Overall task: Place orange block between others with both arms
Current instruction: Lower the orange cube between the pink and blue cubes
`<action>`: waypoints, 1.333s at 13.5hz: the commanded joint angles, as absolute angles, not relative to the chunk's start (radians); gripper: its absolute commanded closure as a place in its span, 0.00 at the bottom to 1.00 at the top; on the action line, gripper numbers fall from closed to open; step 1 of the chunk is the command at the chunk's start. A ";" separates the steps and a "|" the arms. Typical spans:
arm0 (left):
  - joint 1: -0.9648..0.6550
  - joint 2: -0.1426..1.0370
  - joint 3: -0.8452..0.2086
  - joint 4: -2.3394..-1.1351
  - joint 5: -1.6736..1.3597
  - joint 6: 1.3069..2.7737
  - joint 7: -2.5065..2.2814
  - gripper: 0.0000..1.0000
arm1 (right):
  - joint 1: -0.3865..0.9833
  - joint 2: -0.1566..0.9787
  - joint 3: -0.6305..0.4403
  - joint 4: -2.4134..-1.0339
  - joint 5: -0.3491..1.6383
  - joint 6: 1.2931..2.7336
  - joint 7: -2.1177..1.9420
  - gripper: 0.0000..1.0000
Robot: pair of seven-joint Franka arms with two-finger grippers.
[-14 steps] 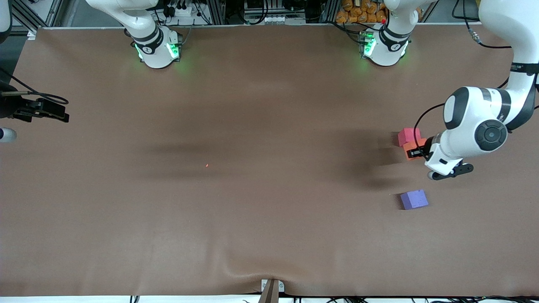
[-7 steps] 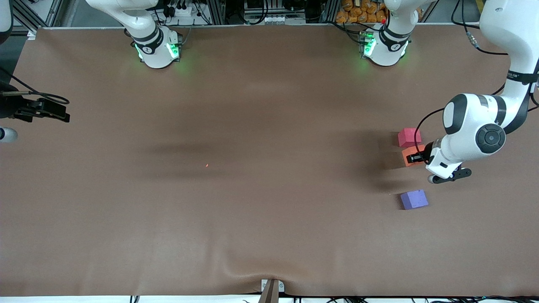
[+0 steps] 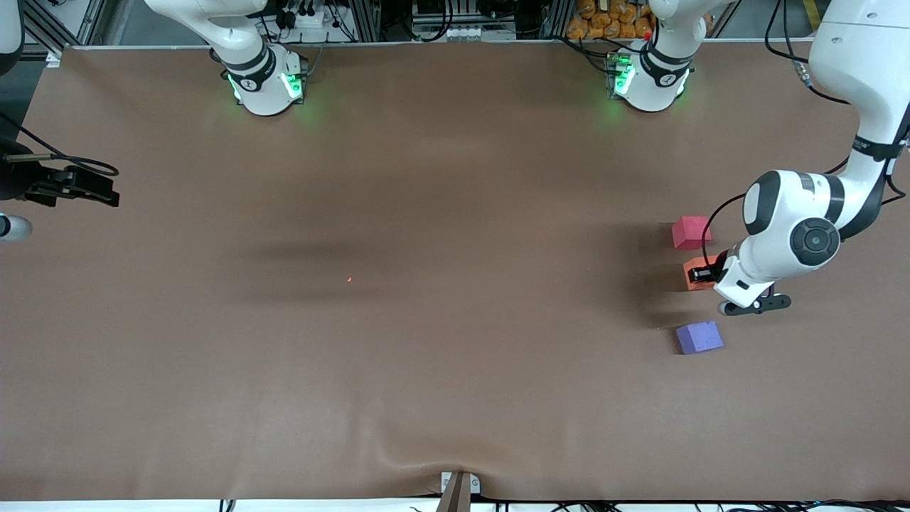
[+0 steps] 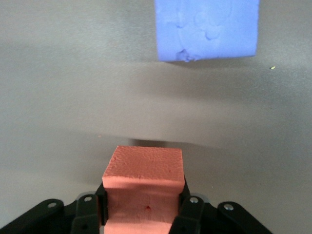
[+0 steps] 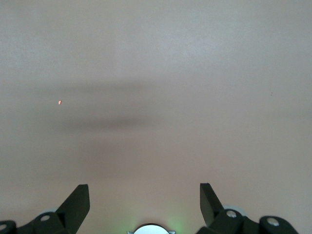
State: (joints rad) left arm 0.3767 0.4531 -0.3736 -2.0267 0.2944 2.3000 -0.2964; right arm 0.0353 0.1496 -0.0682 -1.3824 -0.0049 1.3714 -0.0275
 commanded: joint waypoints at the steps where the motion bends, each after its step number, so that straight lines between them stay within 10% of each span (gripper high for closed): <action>1: 0.391 0.459 -0.383 -2.033 0.321 2.322 -0.267 1.00 | 0.037 0.146 -0.072 -1.376 -0.025 1.356 0.007 0.00; 14: 0.396 0.512 -0.382 -2.022 0.328 2.387 -0.225 0.96 | 0.046 0.144 -0.067 -1.376 -0.075 1.350 0.051 0.00; 15: 0.396 0.512 -0.382 -2.022 0.330 2.387 -0.222 0.35 | 0.043 0.144 -0.069 -1.376 -0.075 1.350 0.048 0.00; 16: 0.394 0.512 -0.382 -2.022 0.336 2.387 -0.219 0.00 | 0.044 0.144 -0.069 -1.376 -0.075 1.347 0.048 0.00; 18: 0.394 0.494 -0.382 -2.023 0.337 2.372 -0.232 0.00 | 0.045 0.144 -0.069 -1.376 -0.075 1.341 0.048 0.00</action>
State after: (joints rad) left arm 0.3805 0.5025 -0.3736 -2.0253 0.3063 2.3728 -0.2303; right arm 0.0412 0.1496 -0.0695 -1.3824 -0.0526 1.3568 0.0627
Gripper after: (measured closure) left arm 0.207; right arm 0.000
